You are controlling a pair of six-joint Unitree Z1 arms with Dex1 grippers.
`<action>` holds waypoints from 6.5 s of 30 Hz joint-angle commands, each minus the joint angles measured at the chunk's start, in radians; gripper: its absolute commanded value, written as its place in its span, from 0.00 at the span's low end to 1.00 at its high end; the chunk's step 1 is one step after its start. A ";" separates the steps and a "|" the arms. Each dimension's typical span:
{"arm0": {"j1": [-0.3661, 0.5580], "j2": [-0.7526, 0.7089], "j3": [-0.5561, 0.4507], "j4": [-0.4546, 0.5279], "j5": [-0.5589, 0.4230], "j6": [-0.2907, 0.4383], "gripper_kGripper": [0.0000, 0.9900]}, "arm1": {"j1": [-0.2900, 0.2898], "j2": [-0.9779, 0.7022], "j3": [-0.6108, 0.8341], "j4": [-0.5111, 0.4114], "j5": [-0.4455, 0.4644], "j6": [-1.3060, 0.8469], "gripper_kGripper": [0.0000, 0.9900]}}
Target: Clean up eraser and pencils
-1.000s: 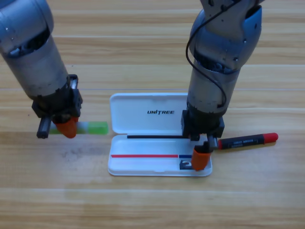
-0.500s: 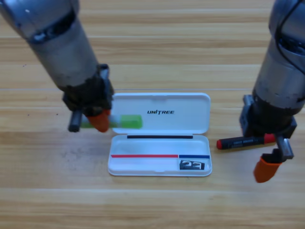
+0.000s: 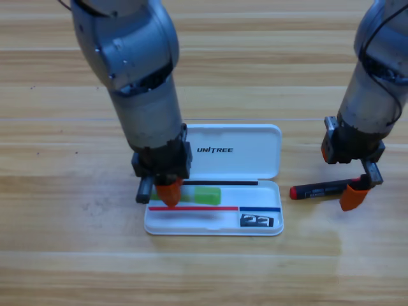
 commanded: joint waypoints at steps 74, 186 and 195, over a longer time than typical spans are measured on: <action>0.066 -0.126 0.095 0.038 -0.053 -0.026 1.00 | 0.241 0.182 -0.433 0.274 0.058 0.155 0.00; 0.414 0.277 -0.359 0.211 -0.760 0.283 0.00 | 0.270 -0.511 -0.127 0.137 0.438 0.562 1.00; 0.375 0.245 -0.279 0.194 -0.725 0.292 0.00 | 0.270 -0.511 -0.108 0.125 0.438 0.562 1.00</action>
